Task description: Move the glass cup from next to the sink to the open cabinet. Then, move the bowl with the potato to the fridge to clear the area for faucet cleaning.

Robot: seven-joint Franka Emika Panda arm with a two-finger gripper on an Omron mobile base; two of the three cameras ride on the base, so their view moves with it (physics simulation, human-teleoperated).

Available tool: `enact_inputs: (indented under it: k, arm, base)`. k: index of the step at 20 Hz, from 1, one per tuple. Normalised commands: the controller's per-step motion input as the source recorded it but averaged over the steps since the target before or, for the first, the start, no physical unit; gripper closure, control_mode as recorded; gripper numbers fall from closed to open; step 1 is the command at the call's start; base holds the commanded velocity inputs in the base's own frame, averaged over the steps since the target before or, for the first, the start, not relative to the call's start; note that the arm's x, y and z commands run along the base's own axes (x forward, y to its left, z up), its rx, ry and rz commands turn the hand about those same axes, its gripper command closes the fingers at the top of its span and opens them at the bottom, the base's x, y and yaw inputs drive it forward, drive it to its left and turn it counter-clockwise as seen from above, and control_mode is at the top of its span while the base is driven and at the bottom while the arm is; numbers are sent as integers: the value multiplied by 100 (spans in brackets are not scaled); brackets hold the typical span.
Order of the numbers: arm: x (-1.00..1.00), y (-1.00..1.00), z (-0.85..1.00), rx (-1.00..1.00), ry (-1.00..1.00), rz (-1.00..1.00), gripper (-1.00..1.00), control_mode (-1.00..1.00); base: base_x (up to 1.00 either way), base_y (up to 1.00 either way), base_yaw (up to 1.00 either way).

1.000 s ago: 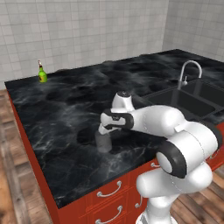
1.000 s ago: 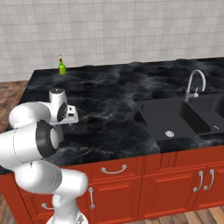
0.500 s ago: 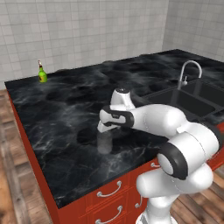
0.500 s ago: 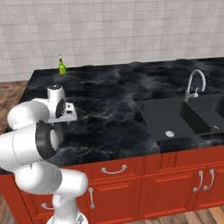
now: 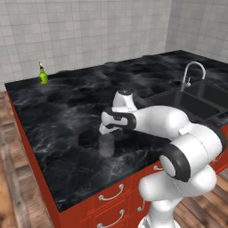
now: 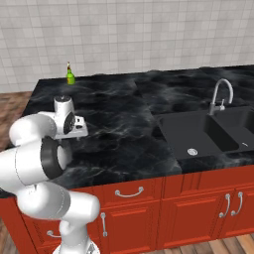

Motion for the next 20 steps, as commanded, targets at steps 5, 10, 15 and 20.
enact_inputs:
  k: [5,10,15,20]
  arm:
    - [15,0,-25,0,1,0,-100,-100]
    - [-6,0,-48,0,4,0,-100,-100]
    - [0,0,-23,0,0,0,-100,-100]
    - [0,0,-13,0,0,0,100,-100]
  base:
    - [0,0,0]
    - [0,0,0]
    - [0,0,0]
    - [0,0,0]
